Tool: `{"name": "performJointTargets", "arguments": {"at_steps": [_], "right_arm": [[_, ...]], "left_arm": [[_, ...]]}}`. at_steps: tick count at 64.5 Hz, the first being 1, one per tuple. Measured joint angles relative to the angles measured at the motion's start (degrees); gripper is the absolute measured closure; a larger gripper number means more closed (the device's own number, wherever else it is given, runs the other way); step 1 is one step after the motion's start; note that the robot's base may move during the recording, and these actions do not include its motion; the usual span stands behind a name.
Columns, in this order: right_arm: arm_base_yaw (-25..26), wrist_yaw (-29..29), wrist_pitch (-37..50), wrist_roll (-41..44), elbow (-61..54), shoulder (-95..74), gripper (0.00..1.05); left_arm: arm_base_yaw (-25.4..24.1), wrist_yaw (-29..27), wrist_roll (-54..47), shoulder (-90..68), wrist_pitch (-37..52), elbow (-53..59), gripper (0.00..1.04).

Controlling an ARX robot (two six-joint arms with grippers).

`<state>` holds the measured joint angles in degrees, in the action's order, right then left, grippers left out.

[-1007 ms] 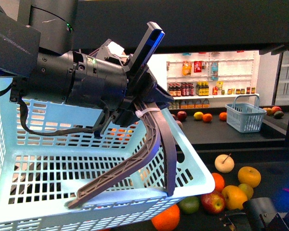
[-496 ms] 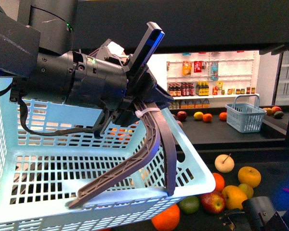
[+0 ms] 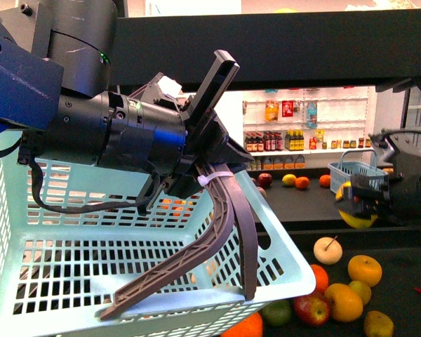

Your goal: Pick lemon from shelf

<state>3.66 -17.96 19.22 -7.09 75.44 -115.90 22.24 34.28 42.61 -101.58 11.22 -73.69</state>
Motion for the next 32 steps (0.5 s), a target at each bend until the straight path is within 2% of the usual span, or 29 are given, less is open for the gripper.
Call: {"name": "performJointTargets", "arguments": {"at_steps": [6, 32], "right_arm": [[-2.19, -1.25, -0.74, -2.47, -1.14, 4.28, 0.51], [-13.29, 0.37, -1.6, -6.67, -6.16, 8.37, 0.51]], "left_arm": [[0.0, -0.04, -0.04, 0.0, 0.0, 0.0, 0.96], [0.0, 0.02, -0.02, 0.0, 0.0, 0.0, 0.96]]}}
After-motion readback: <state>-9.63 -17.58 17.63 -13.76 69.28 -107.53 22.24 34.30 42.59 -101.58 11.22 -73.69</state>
